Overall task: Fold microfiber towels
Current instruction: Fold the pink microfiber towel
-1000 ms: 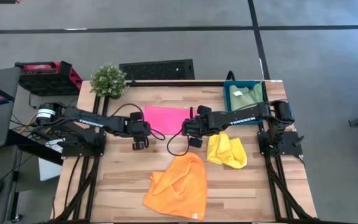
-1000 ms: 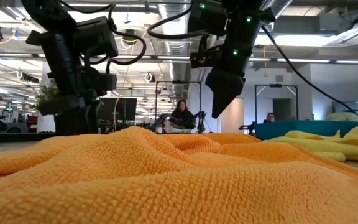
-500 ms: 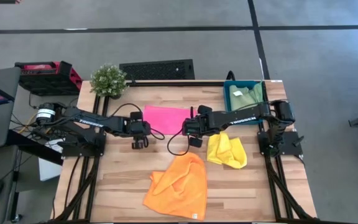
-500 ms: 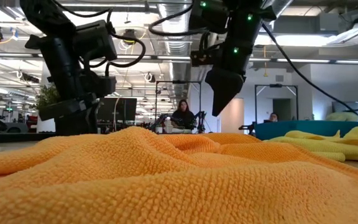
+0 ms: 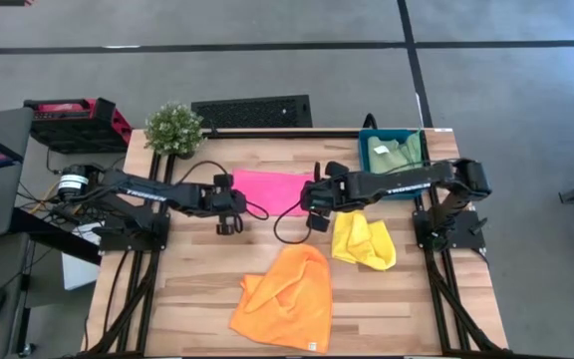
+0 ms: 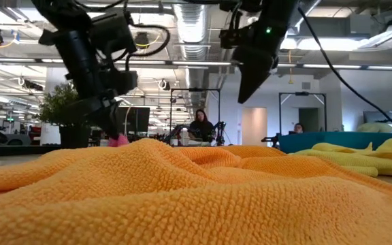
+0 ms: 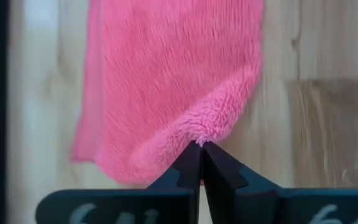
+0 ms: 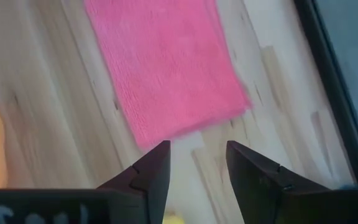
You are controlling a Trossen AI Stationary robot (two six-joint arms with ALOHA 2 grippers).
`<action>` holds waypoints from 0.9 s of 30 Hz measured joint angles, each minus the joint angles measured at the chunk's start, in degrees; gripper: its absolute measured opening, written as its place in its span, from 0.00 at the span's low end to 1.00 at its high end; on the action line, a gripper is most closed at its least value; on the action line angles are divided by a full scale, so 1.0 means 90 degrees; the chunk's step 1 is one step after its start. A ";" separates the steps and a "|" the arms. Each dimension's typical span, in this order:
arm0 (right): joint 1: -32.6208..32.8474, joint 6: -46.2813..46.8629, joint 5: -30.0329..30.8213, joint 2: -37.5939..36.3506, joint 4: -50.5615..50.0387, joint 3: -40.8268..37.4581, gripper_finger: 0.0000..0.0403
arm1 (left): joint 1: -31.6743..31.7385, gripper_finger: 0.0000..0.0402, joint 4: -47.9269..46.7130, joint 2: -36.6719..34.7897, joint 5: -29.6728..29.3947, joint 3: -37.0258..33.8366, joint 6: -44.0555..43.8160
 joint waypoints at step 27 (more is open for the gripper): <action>0.0441 0.0184 0.0056 -0.1120 -0.0536 0.0001 0.43 | 0.0380 0.00 0.0279 0.2927 0.0502 0.3803 0.3151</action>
